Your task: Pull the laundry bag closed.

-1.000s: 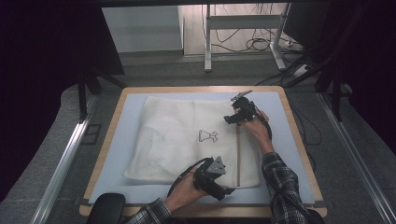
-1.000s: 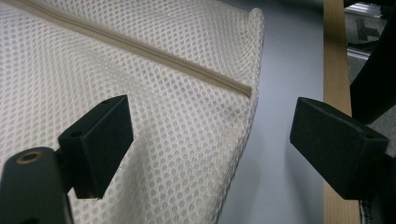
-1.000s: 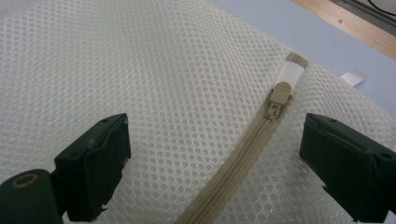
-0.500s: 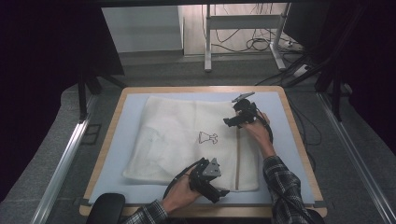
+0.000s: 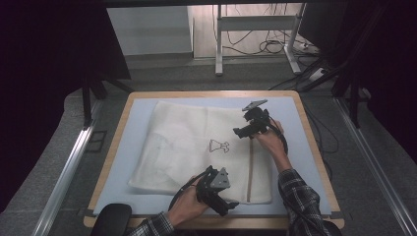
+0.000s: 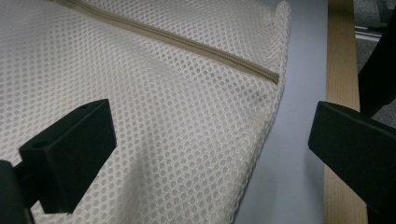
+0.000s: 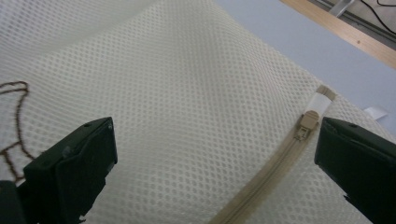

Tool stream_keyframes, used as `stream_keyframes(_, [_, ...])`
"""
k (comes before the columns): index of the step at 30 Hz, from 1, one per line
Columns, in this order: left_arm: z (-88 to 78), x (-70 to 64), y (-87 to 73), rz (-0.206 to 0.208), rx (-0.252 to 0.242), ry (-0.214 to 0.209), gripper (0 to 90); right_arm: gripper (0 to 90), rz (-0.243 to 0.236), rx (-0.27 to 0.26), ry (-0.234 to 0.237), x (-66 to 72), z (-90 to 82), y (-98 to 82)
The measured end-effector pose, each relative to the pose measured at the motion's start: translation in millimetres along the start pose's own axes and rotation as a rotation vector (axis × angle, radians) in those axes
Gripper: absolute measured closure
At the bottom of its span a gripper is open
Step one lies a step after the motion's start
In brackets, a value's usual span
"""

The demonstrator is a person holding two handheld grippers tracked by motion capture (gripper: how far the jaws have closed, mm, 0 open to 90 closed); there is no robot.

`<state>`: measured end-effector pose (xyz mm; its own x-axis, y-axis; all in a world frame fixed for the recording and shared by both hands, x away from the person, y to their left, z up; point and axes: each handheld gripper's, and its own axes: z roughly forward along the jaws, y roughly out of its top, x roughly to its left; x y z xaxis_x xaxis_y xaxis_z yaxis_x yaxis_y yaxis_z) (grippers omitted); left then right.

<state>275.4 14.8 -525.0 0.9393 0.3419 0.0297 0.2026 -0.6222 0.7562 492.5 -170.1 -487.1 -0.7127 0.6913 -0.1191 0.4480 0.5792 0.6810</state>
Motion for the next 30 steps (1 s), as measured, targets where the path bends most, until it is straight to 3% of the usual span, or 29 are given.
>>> stream_keyframes(5, [-4.2,1.5,-1.4,-0.003,-0.001,0.003,0.0,0.0,-0.012,-0.003,0.006,6.6,-4.9,-2.2])
stream_keyframes(16, [-15.1,9.7,-6.2,-0.060,-0.042,-0.016,0.0,0.0,0.020,-0.018,0.019,8.3,-19.6,-14.1])
stream_keyframes(21, [-17.4,11.6,-9.8,-0.048,-0.064,-0.052,0.0,0.0,0.034,-0.003,0.034,11.9,-23.0,-17.8])
stream_keyframes(24, [-19.2,11.4,-10.9,-0.022,-0.054,-0.040,0.0,0.0,0.035,0.000,0.040,14.8,-24.9,-20.1])
stream_keyframes(30, [-20.4,12.0,-13.2,-0.028,-0.038,-0.029,0.0,0.0,0.019,-0.005,0.050,21.2,-30.3,-23.6])
